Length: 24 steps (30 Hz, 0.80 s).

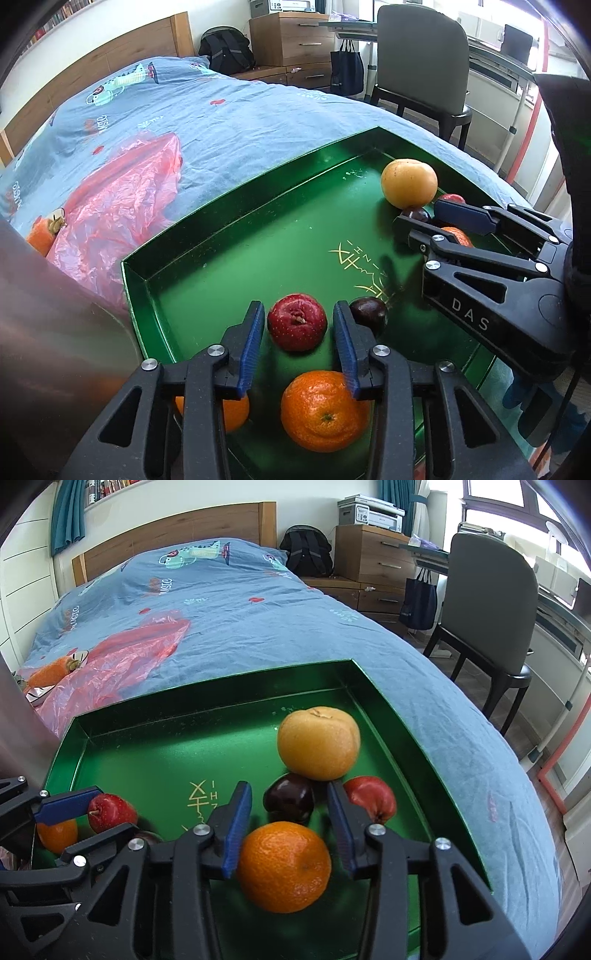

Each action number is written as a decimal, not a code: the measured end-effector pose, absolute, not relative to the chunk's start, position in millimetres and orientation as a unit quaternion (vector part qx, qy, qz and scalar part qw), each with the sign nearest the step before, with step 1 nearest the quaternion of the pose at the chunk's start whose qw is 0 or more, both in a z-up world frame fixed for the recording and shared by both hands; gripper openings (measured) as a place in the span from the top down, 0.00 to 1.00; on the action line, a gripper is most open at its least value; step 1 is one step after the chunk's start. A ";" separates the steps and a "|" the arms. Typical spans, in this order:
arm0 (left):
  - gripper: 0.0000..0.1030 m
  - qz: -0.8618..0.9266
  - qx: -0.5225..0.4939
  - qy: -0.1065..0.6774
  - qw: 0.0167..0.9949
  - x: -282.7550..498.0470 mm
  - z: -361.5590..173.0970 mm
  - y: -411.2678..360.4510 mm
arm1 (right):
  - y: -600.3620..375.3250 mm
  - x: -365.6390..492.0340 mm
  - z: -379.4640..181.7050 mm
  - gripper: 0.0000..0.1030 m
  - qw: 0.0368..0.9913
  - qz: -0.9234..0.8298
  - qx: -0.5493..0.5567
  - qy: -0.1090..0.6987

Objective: Organize fruits
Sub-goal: 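Lower the plum and apple into the tray and open both tools, then move both tools back from the tray toward the last apple and orange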

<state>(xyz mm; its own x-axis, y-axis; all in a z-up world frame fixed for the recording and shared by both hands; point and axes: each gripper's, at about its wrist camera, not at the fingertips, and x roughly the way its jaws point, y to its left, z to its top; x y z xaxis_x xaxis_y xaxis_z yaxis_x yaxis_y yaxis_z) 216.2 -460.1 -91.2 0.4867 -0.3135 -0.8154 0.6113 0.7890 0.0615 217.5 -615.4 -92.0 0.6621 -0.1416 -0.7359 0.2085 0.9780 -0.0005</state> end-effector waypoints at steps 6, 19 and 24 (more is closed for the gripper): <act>0.61 -0.282 0.178 0.396 0.855 202.5 -74.2 -456.1 | -630.0 201.8 -67.4 0.38 0.926 -0.122 0.074 0.350; 0.61 -0.313 0.182 0.360 0.860 146.3 -42.2 -433.6 | -646.3 168.6 -33.6 0.13 0.927 -0.207 0.079 0.301; 0.60 -0.325 0.197 0.355 0.854 112.5 -33.5 -408.6 | -640.7 147.0 -22.4 0.11 0.929 -0.220 0.097 0.283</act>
